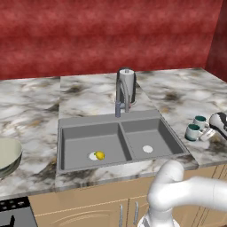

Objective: Clear the mugs and bowl far away from the sink.

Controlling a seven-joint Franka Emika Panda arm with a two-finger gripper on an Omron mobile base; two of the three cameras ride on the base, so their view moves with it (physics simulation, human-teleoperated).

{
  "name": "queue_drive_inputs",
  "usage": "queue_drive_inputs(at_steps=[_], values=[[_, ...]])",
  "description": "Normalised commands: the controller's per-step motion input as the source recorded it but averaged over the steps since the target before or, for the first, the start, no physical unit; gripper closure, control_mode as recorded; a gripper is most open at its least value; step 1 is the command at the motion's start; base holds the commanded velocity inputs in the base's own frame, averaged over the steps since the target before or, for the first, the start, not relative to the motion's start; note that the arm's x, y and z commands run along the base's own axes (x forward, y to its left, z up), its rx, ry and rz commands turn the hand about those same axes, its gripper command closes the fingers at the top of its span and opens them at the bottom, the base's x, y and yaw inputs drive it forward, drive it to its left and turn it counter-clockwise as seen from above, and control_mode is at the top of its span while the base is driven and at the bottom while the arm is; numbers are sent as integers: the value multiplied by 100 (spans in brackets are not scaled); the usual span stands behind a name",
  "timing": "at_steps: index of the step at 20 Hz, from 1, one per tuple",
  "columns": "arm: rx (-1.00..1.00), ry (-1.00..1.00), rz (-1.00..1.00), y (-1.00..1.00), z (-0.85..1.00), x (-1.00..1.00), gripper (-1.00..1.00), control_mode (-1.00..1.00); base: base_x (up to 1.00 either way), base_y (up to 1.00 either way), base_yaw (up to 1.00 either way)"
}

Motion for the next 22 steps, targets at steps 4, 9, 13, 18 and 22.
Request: queue_drive_inputs(at_steps=[4,9,13,18,22], values=[[0,5,-11,22,14,13,-100,-100,0,0,0],[0,11,-6,15,5,16,-100,-100,0,0,0],[0,3,0,1,0,1,100,-100,0,0,0],[0,0,0,0,0,0,100,-100,0,0,0],[0,-18,-4,6,49,-14,100,-100,0,0,0]])
